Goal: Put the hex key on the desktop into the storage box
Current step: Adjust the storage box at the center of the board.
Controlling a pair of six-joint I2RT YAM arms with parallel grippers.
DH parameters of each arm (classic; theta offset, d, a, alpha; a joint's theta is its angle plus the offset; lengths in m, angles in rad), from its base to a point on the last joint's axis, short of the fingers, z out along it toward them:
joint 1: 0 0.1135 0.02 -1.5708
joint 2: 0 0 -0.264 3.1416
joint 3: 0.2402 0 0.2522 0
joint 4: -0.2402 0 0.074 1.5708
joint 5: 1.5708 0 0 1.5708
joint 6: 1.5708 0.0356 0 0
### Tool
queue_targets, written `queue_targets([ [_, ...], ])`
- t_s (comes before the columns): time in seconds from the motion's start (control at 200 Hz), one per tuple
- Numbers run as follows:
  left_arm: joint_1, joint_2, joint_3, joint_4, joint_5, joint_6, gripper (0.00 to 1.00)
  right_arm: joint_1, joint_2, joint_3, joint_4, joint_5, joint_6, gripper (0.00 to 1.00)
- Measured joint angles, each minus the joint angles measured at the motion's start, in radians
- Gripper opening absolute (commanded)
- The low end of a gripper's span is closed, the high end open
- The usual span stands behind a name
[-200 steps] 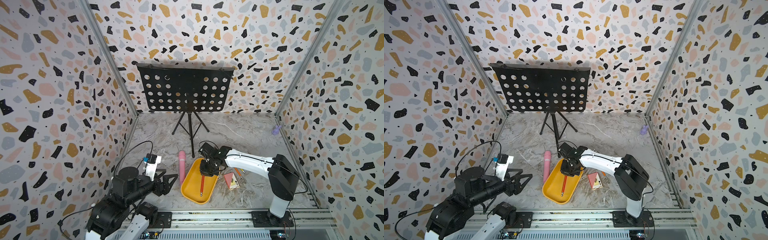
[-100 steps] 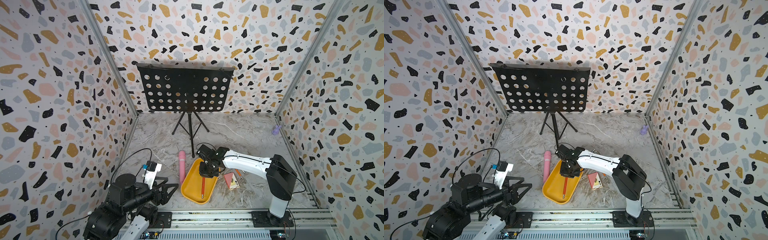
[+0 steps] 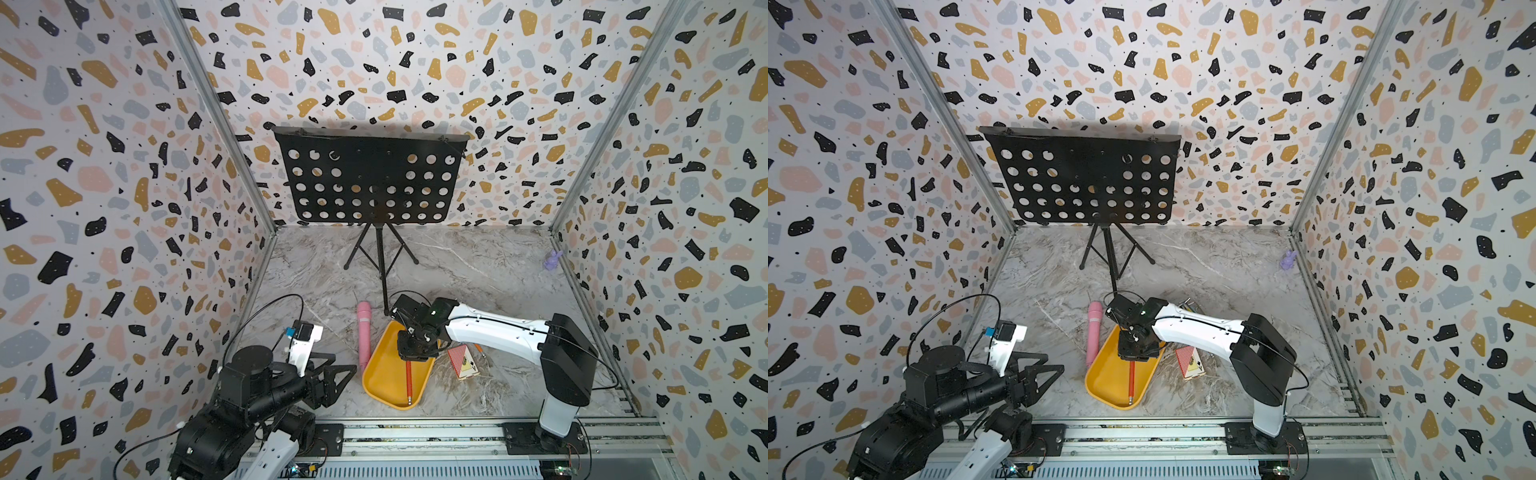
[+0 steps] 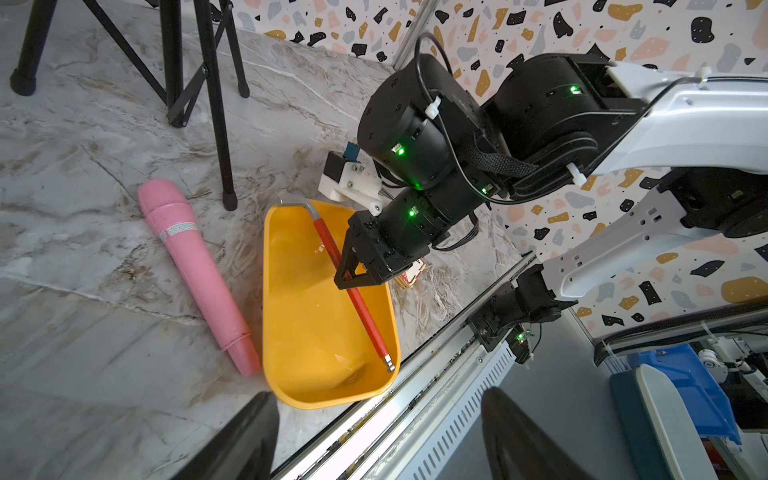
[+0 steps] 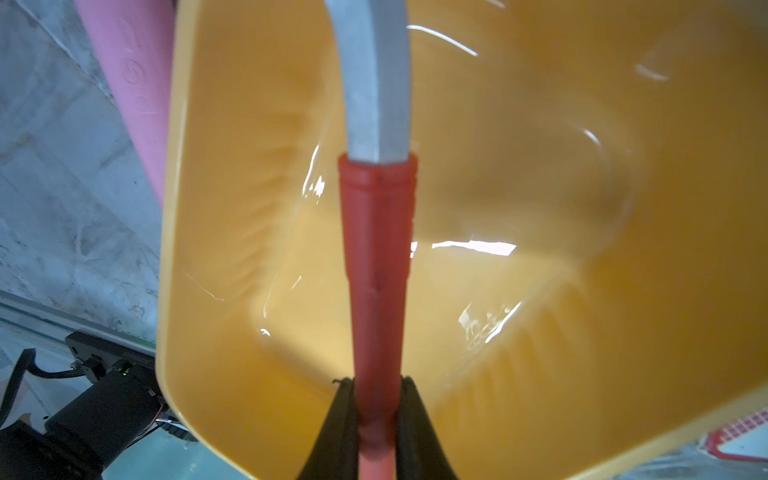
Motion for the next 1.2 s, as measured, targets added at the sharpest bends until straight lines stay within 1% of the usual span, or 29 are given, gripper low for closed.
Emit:
queue_targets([
  [0.33, 0.005, 0.000, 0.000, -0.005, 0.000, 0.000, 0.79, -0.044, 0.101, 0.013, 0.014, -0.052, 0.000, 0.00],
  [0.491, 0.005, 0.000, 0.000, -0.005, 0.001, 0.000, 0.79, -0.077, 0.142, 0.013, 0.011, -0.061, -0.023, 0.00],
  [0.636, 0.006, 0.000, 0.000, -0.005, 0.000, 0.000, 0.79, -0.106, 0.147, 0.027, -0.024, -0.035, -0.074, 0.00],
  [0.906, 0.010, 0.000, 0.000, -0.005, 0.001, 0.000, 0.79, -0.127, 0.208, 0.167, -0.114, 0.017, -0.232, 0.00],
  [1.116, 0.011, 0.000, 0.000, -0.005, 0.001, 0.000, 0.79, -0.132, 0.235, 0.170, -0.155, 0.028, -0.277, 0.00],
  [1.176, 0.011, 0.000, 0.000, -0.005, 0.001, 0.000, 0.79, -0.133, 0.237, 0.170, -0.159, 0.027, -0.280, 0.12],
  [1.201, 0.011, 0.000, 0.000, -0.005, 0.000, 0.000, 0.79, -0.133, 0.237, 0.170, -0.160, 0.027, -0.280, 0.19],
])
